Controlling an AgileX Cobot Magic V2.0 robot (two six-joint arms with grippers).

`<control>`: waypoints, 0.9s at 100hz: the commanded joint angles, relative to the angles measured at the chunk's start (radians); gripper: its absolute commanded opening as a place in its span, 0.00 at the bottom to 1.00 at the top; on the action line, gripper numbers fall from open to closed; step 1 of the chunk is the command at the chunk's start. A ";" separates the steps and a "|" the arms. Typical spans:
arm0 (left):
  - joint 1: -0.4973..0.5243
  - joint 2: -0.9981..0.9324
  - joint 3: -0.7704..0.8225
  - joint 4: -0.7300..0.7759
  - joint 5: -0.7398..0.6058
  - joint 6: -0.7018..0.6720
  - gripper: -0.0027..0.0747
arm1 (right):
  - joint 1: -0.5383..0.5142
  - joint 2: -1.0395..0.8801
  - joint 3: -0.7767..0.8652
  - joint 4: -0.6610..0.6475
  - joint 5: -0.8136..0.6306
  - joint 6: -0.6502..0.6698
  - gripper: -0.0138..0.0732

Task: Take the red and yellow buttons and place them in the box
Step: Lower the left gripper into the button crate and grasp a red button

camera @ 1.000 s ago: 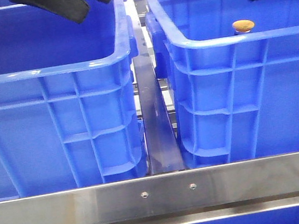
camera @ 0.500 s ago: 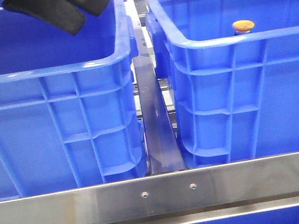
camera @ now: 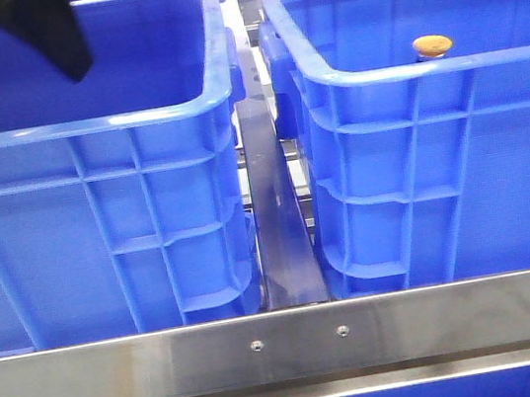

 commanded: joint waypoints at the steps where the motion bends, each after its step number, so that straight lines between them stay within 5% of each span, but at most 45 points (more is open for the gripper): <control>1: -0.005 -0.010 -0.033 0.159 -0.045 -0.224 0.89 | -0.001 -0.016 -0.024 0.017 -0.031 -0.013 0.08; 29: 0.081 0.095 -0.033 0.297 0.020 -0.569 0.89 | -0.001 -0.016 -0.024 0.017 -0.038 -0.013 0.08; 55: 0.174 0.177 -0.043 0.205 0.003 -0.569 0.89 | -0.001 -0.016 -0.024 0.020 -0.025 -0.013 0.08; 90: 0.174 0.275 -0.090 0.196 -0.047 -0.567 0.89 | -0.001 -0.016 -0.024 0.020 -0.022 -0.013 0.08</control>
